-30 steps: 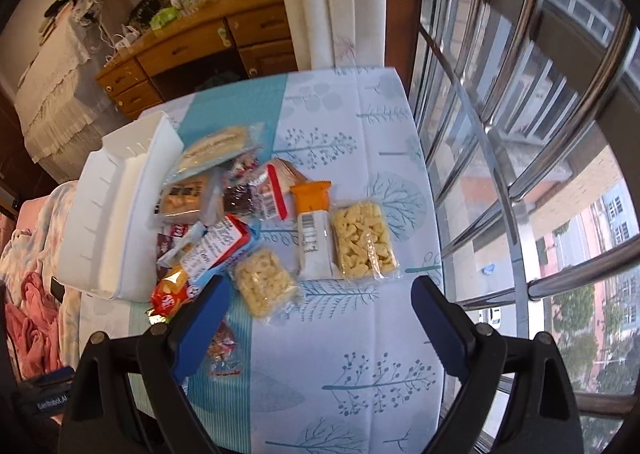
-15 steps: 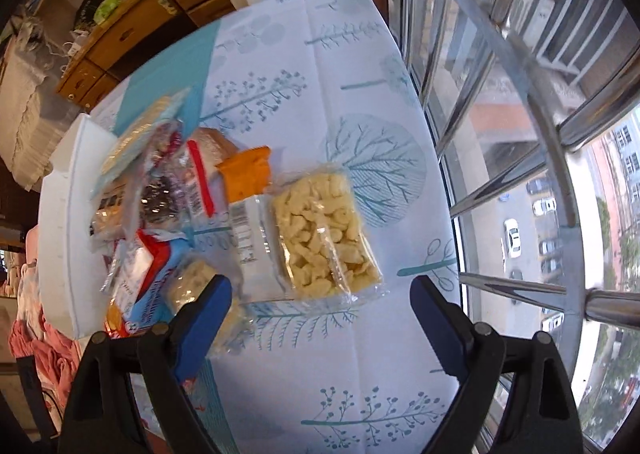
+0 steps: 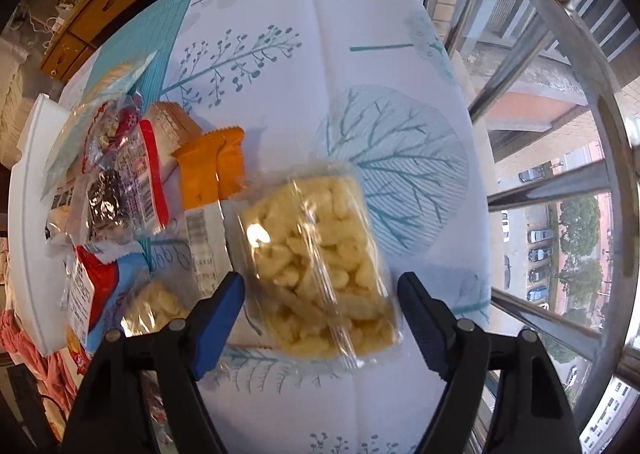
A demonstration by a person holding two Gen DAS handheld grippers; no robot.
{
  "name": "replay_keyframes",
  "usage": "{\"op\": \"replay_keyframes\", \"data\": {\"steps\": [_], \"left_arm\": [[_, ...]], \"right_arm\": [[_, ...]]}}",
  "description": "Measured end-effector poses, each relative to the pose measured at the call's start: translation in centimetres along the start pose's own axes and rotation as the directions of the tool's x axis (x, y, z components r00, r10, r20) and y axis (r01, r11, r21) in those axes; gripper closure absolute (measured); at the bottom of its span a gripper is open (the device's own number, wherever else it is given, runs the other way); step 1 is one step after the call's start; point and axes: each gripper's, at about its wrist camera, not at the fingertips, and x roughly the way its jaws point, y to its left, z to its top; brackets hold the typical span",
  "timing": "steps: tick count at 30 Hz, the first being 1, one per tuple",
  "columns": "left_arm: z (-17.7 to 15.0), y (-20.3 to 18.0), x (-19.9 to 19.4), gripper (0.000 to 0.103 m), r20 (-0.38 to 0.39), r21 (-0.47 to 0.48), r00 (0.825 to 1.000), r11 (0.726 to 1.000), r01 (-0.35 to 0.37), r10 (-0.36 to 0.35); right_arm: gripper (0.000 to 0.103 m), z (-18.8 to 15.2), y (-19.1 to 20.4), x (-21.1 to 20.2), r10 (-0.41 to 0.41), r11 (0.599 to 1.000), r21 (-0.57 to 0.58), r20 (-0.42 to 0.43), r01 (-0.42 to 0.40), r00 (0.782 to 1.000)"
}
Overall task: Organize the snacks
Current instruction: 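Grasp the red-and-white snack bag with the left tool while the right grasps the clear cracker bag, then carry both bags into the white tray and open both tools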
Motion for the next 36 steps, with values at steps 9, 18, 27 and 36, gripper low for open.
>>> {"op": "replay_keyframes", "data": {"steps": [9, 18, 27, 36], "left_arm": [[0.2, 1.0, 1.2, 0.028, -0.021, -0.020, 0.999, 0.999, 0.044, -0.044], [-0.3, -0.7, -0.3, 0.038, -0.022, 0.009, 1.000, 1.000, -0.011, 0.012], [-1.5, -0.8, -5.4, 0.038, 0.029, 0.062, 1.000, 0.998, 0.008, -0.010], [-4.7, -0.3, -11.3, 0.038, 0.090, 0.140, 0.993, 0.988, 0.066, -0.079]], "right_arm": [[0.034, 1.6, 0.3, 0.0, 0.025, 0.999, -0.028, 0.016, -0.025, 1.000], [0.042, 1.7, 0.8, -0.1, -0.007, 0.995, -0.104, -0.031, 0.004, 0.999], [0.042, -1.2, 0.3, -1.2, 0.011, 1.000, 0.004, -0.067, -0.011, 0.998], [0.042, -3.7, 2.1, -4.8, 0.088, 0.994, 0.071, -0.046, -0.084, 0.995]]}}
